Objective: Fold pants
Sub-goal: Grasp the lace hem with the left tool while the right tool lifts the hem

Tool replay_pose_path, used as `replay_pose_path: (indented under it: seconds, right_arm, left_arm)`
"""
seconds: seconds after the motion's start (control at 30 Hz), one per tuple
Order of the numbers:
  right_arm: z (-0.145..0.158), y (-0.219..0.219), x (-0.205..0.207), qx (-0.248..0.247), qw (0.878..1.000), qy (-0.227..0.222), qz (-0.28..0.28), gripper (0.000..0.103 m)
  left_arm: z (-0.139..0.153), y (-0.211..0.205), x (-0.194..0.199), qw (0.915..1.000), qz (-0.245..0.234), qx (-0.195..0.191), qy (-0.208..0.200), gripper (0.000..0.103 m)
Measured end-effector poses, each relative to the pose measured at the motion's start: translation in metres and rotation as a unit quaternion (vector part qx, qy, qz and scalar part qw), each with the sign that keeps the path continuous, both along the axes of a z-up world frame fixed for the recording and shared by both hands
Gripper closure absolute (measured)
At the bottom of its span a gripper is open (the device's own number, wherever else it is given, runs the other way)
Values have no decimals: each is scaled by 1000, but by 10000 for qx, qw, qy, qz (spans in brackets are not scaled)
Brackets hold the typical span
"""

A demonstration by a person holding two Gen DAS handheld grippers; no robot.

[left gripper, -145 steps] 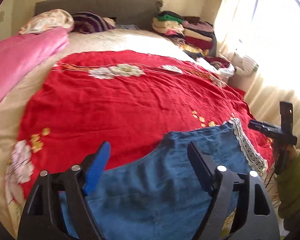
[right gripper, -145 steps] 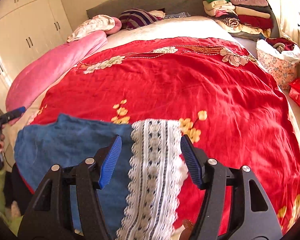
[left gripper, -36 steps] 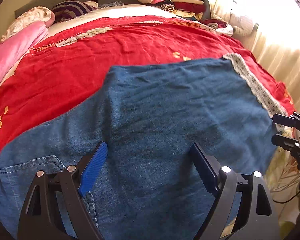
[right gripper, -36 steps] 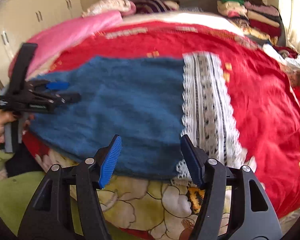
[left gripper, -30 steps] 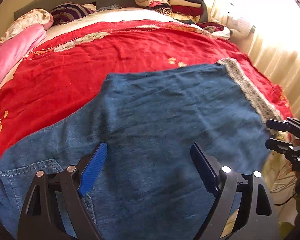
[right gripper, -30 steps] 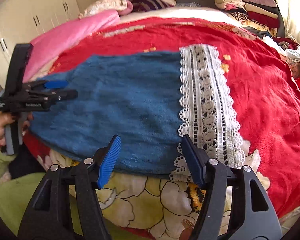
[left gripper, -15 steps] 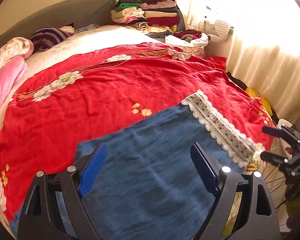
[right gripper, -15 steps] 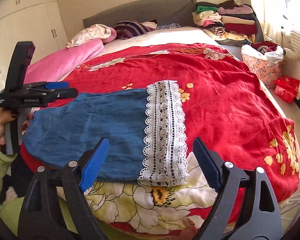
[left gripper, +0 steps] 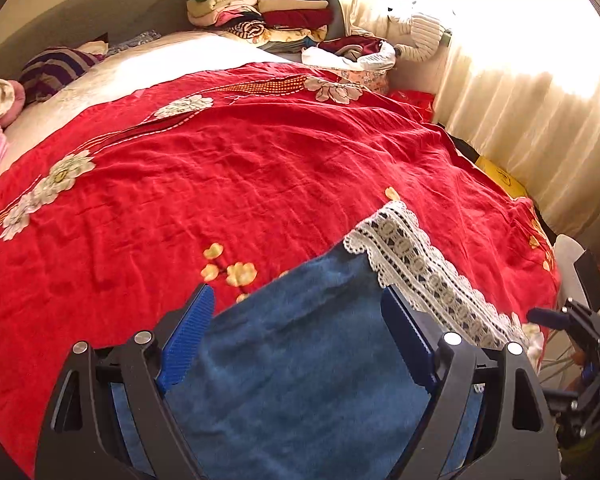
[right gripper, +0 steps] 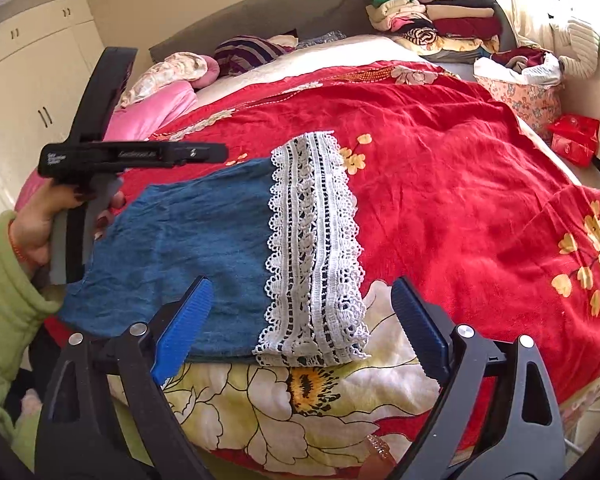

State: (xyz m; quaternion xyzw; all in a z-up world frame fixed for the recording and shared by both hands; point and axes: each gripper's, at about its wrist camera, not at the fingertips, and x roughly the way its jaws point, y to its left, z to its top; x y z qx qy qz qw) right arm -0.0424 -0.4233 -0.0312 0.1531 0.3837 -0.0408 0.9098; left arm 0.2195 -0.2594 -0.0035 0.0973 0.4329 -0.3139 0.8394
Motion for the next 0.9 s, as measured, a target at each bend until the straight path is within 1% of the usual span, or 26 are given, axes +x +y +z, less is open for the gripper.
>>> replay_pose_path:
  seconds: [0.1,0.23,0.33,0.47,0.5,0.53,0.57,0.6,0.63,0.67,0.7,0.73,0.8,0.87,0.9]
  right_arm:
    - [-8,0,4,86,9999,84,-27,18]
    - [-18,2,10,227,9996,170,5,18]
    - [-24,3,14,333,9992,217,-2,18]
    - [-29,6,17,354,9991,243,-64,18]
    - [-30,6,17,363,9990,257,-82,18]
    - [-31,6,18,354,9990,269,-89,19]
    - [-32,7,18,323,9990,286,-99,22]
    - [-32,9,19,283,9991,308,-83,34]
    - [-32,9,20,254,9991,316,-90,44]
    - [-32,9,20,255,9992,306,-104,49]
    - [-32,7,19,295,9991,284,-97,63]
    - [-32,6,18,338,9991,256,-77,77]
    - [-30,4,17,524,9985,176,34,81]
    - [-24,8,17,469,9988,112,116,81]
    - [-18,12,17,454,9988,18,198,81]
  left_arm:
    - [-10,-10,10,9998,-67,-98,179,19]
    - [-27,-21,18,9992,-239,-67,302,19]
    - [-41,-24,25,9984,-258,-109,500,19]
    - [-52,-25,27,9978,-299,-174,568,19]
    - [-54,-25,27,9976,-313,-219,585,24]
    - [-55,-26,26,9972,-343,-259,604,34]
    - [-54,-27,24,9972,-371,-285,585,37]
    - [-53,-28,21,9972,-404,-295,556,45]
    - [-52,-30,19,9973,-422,-277,525,52]
    - [-51,-31,17,9974,-450,-266,500,56]
    - [-49,-31,14,9970,-504,-315,494,67]
    - [-48,-31,12,9967,-544,-335,494,75]
    - [-46,-32,9,9966,-602,-308,476,85]
    - [-41,-28,5,9966,-604,-385,415,88]
    - [-38,-24,4,9960,-591,-511,436,89]
